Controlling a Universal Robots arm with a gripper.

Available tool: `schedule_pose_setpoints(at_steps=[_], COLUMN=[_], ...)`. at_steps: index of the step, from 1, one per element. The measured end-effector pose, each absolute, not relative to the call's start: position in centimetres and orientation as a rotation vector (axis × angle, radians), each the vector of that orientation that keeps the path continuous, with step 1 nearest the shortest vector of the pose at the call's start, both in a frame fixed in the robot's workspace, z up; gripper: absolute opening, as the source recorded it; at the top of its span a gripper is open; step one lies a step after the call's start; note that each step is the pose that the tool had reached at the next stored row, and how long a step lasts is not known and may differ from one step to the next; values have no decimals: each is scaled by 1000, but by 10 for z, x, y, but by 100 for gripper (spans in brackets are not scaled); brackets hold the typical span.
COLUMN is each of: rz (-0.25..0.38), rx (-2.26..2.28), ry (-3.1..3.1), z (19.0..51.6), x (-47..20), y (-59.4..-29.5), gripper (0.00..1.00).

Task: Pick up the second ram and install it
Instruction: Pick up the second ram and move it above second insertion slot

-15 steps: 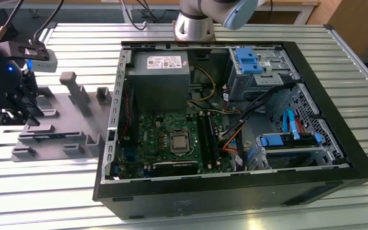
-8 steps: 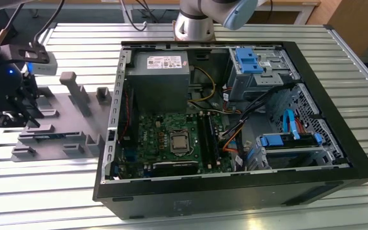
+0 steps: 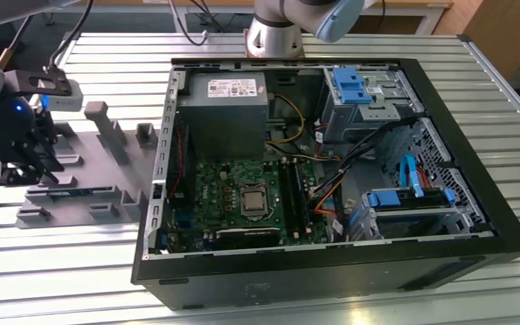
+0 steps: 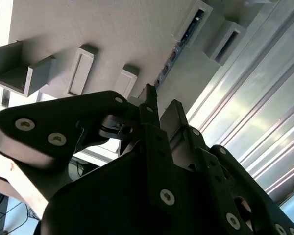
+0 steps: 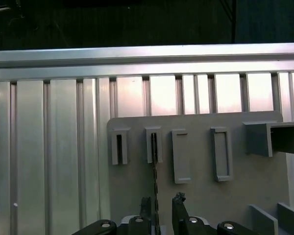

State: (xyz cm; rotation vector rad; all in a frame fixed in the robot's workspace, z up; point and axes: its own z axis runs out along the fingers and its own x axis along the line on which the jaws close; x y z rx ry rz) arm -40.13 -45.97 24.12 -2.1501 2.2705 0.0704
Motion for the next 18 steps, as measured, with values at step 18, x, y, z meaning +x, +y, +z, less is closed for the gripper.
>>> schedule_pose_setpoints(at_steps=[18], rz=[60], rx=[-2161], ry=[2253], z=[222], x=[-402], y=[-460], gripper=[31])
